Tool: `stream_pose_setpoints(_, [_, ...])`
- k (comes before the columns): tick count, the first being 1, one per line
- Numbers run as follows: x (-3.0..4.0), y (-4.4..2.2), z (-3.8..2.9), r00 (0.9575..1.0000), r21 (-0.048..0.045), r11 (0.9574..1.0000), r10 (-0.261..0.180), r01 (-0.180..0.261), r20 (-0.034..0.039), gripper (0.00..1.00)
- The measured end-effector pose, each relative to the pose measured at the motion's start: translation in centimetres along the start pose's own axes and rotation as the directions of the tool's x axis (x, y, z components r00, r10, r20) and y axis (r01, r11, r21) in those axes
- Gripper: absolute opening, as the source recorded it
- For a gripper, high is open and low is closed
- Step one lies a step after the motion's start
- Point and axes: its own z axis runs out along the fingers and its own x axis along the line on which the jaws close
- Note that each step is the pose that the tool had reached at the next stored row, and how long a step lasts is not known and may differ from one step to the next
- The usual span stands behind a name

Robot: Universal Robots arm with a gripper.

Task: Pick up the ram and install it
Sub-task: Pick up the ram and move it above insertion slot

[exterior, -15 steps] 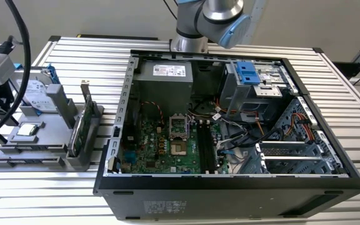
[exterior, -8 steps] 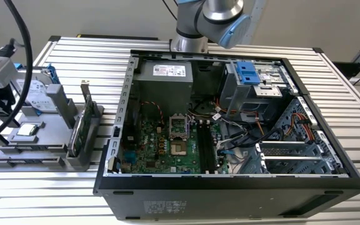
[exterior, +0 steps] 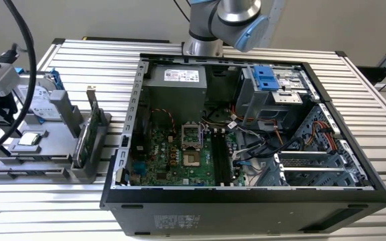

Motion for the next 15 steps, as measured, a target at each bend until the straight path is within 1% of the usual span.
stream_pose_setpoints(15, [0.00,-0.01,0.48,1.0000,0.0000,1.0000,0.000,0.000,0.0000,1.00])
